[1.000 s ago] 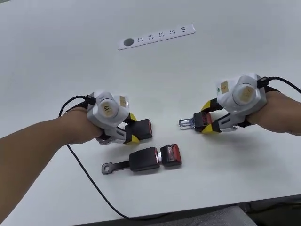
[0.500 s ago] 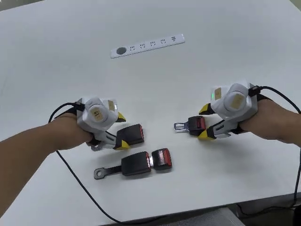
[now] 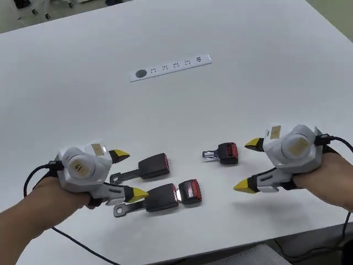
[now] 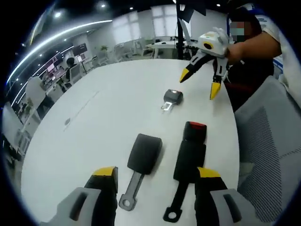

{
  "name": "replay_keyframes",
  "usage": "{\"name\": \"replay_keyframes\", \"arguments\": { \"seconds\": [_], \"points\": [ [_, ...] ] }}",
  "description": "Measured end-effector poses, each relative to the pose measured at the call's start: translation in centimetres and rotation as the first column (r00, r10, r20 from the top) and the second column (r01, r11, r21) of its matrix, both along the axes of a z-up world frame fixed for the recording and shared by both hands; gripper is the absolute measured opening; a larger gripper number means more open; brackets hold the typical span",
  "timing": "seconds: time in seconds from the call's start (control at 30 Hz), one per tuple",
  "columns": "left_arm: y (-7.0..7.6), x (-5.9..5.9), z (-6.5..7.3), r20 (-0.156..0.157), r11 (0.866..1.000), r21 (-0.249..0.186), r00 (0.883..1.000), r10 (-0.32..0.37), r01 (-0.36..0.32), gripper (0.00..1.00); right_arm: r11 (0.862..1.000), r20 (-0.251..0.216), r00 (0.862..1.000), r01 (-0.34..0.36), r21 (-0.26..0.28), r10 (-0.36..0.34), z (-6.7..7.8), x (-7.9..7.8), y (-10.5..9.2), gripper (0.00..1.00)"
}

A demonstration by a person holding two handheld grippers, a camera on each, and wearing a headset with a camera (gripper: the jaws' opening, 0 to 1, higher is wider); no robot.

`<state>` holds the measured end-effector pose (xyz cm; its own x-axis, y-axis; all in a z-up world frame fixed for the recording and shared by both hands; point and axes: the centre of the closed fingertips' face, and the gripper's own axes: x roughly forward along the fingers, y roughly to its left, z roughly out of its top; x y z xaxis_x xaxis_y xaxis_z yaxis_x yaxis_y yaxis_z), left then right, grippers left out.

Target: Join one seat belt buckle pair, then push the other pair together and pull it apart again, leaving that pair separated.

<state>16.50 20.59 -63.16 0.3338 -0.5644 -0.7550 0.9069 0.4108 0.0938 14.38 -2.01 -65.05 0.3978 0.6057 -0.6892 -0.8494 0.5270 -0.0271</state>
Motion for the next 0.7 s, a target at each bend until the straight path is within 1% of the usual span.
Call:
{"name": "replay_keyframes", "arguments": {
  "seconds": [0.03, 0.07, 0.1, 0.13, 0.23, 0.27, 0.33, 0.4, 0.43, 0.6, 0.67, 0.7],
  "points": [
    [0.1, -0.1, 0.0, 0.003, 1.0, -0.003, 1.0, 0.006, -0.006, 0.72, 1.0, -0.001, 1.0, 0.01, 0.007, -0.01, 0.3, -0.2, 0.0, 0.69],
    [0.4, -0.4, 0.2, 0.009, 0.999, -0.017, 1.0, 0.027, -0.027, 0.75, 1.0, -0.004, 1.0, 0.02, 0.02, -0.02, 0.5, -0.5, 0.0, 0.72],
    [0.6, -0.7, 0.2, 0.004, 0.999, -0.027, 0.999, 0.044, -0.044, 0.76, 0.999, -0.004, 1.0, 0.027, 0.035, -0.026, 0.9, -0.9, 0.0, 0.74],
    [1.3, -1.0, -0.1, -0.005, 0.997, -0.037, 0.998, 0.066, -0.066, 0.77, 0.999, -0.002, 0.999, 0.034, 0.035, -0.034, 0.9, -1.0, -0.2, 0.75],
    [2.3, -2.1, -0.6, -0.018, 0.994, -0.043, 0.995, 0.099, -0.1, 0.8, 1.0, 0.003, 1.0, 0.014, 0.012, -0.014, 0.6, -1.9, -0.2, 0.77],
    [2.6, -2.5, -0.7, -0.023, 0.992, -0.043, 0.993, 0.115, -0.116, 0.82, 1.0, 0.003, 1.0, 0.011, 0.012, -0.011, 0.6, -2.0, -0.2, 0.77],
    [3.6, -3.0, -1.0, -0.034, 0.989, -0.043, 0.99, 0.138, -0.139, 0.83, 1.0, -0.004, 1.0, 0.016, 0.023, -0.016, 0.7, -2.5, -0.3, 0.78],
    [3.9, -3.3, -1.0, -0.038, 0.986, -0.044, 0.987, 0.157, -0.158, 0.85, 0.999, -0.006, 1.0, 0.021, 0.032, -0.021, 0.8, -2.8, -0.3, 0.8],
    [4.4, -3.7, -1.0, -0.042, 0.985, -0.046, 0.985, 0.166, -0.168, 0.86, 0.999, -0.005, 1.0, 0.023, 0.026, -0.023, 0.7, -3.0, -0.5, 0.81],
    [6.0, -4.7, -0.9, -0.038, 0.978, -0.037, 0.978, 0.203, -0.205, 0.9, 0.999, -0.003, 0.999, 0.042, 0.034, -0.042, 0.6, -3.4, -1.0, 0.85],
    [6.7, -5.1, -1.0, -0.04, 0.973, -0.045, 0.974, 0.225, -0.227, 0.92, 0.998, -0.002, 0.999, 0.048, 0.037, -0.048, 0.7, -3.7, -1.0, 0.87],
    [6.8, -5.1, -1.0, -0.041, 0.972, -0.046, 0.973, 0.227, -0.228, 0.91, 0.998, -0.003, 0.999, 0.053, 0.042, -0.053, 0.8, -3.7, -1.0, 0.87]
  ]
}}
